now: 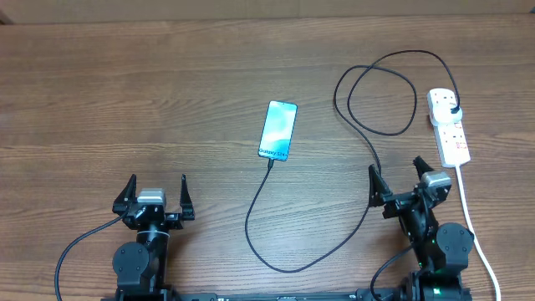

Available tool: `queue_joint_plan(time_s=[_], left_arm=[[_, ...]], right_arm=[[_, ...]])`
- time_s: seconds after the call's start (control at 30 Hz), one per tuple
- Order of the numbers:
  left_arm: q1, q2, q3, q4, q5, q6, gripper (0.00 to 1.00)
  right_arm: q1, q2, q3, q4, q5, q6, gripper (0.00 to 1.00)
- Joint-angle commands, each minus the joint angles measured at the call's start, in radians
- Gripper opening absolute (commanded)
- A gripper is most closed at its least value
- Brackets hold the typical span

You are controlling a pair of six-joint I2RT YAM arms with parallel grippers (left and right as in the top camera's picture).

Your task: Plug charger to phone and switch on socket

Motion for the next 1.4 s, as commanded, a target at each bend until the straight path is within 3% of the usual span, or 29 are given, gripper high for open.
queue_joint_plan(time_s=[0.0,0.33,0.63,1.37], left_arm=[[0.007,-0.011,-0.003,-0.001,0.01,-0.002,1.0],[0.007,-0.011,-0.003,-0.001,0.01,-0.002,1.0],[0.007,-0.011,-0.003,-0.001,0.01,-0.002,1.0],[0.007,-0.011,-0.003,-0.001,0.01,-0.002,1.0]], right_arm=[[0.005,-0.062,-0.01,-0.05,0.027,0.0,1.0],[0.005,-0.18,-0.01,-0.191,0.051,0.0,1.0],[0.005,-0.266,-0.01,-0.19,0.058,0.0,1.0],[0.005,-0.264,-0.01,-0.19,0.061,0.0,1.0]])
